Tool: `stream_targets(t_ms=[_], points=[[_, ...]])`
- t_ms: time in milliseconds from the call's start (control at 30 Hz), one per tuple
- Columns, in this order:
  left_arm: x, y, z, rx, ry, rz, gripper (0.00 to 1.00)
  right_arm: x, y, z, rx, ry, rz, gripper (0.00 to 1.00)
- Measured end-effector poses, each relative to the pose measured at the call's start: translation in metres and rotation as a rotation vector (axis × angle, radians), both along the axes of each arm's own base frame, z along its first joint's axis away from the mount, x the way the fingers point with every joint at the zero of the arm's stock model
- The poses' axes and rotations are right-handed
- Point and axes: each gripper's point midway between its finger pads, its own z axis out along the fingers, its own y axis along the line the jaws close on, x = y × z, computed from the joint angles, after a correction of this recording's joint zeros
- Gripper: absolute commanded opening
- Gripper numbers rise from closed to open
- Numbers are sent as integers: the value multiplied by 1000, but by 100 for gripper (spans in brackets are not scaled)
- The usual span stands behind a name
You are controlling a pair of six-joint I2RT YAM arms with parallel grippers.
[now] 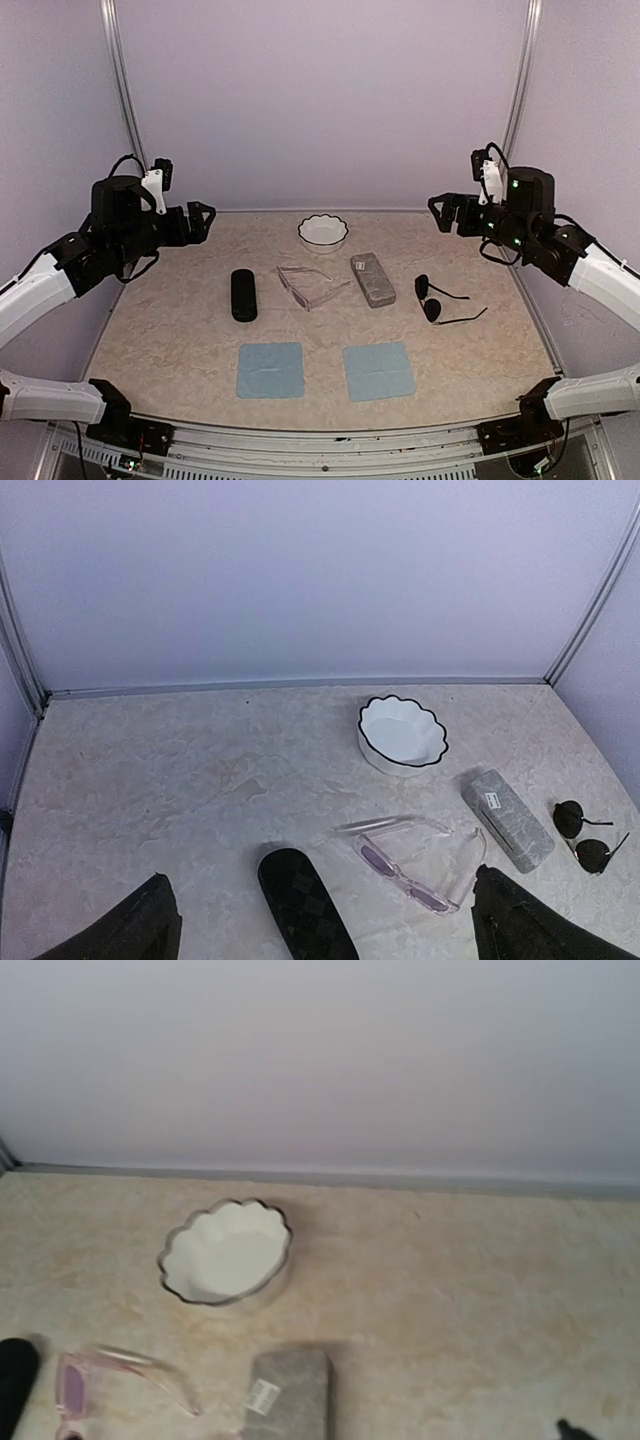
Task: Organize the sunglasses
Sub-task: Pick up the sunglasses case from the center of the board.
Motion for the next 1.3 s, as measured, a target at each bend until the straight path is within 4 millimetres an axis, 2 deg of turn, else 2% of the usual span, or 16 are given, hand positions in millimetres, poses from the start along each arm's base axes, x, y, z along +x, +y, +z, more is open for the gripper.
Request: stream_targets(t_ms=[100, 267, 367, 633, 900, 1067, 1300], points=[[-1, 2, -7, 11, 7, 10, 99, 3, -2, -10, 2, 23, -22, 100], [-1, 8, -9, 22, 0, 37, 99, 5, 3, -16, 15, 10, -3, 100], [0, 11, -10, 25, -3, 51, 99, 5, 9, -29, 11, 32, 25, 99], [1, 14, -14, 28, 6, 67, 99, 18, 36, -90, -48, 178, 89, 98], [0, 16, -21, 12, 26, 85, 99, 31, 79, -159, -151, 386, 133, 99], [-3, 18, -28, 13, 53, 90, 99, 40, 99, -186, -211, 470, 124, 100], [-7, 20, -25, 3, 48, 92, 99, 51, 117, -222, -294, 562, 94, 100]])
